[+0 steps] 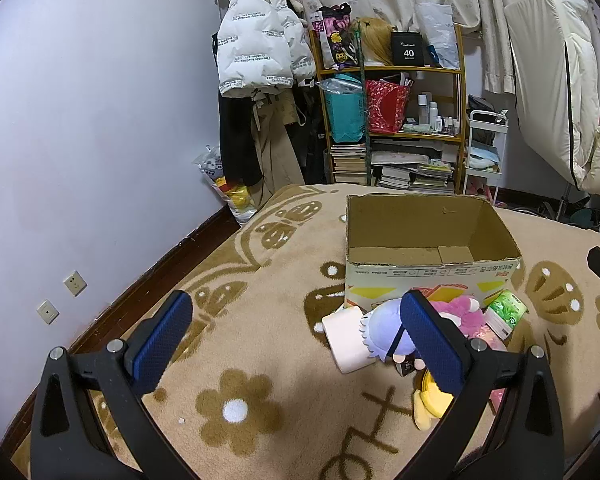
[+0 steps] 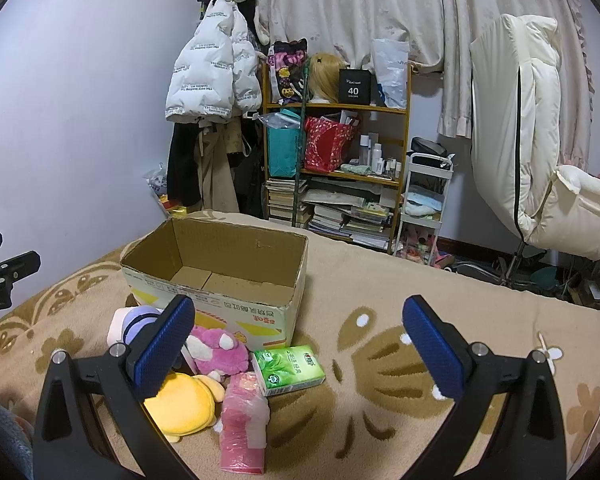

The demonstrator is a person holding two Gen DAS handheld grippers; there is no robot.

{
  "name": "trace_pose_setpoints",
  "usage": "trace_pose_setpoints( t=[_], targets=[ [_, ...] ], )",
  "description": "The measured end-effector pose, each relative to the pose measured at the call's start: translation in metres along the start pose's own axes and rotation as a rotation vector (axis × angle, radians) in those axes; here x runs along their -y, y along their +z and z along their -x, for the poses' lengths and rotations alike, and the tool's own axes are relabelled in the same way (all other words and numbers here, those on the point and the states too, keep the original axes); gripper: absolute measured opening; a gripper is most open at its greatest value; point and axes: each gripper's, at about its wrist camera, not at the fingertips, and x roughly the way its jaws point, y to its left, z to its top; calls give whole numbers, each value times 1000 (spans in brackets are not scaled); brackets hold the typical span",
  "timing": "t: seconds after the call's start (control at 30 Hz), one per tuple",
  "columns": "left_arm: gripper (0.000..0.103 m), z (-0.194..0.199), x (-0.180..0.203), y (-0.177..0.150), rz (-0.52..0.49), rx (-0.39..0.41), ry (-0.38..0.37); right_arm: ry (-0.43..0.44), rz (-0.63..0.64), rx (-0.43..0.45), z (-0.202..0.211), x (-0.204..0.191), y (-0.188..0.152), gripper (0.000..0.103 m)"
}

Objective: Organize soft objects

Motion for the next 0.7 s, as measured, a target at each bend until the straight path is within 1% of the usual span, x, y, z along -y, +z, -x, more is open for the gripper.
trace_pose_setpoints(
  t=[0.7],
  targets=[
    [103,0,1,0,-3,4,3,-1,2,2,0,0,-1,103]
  ],
)
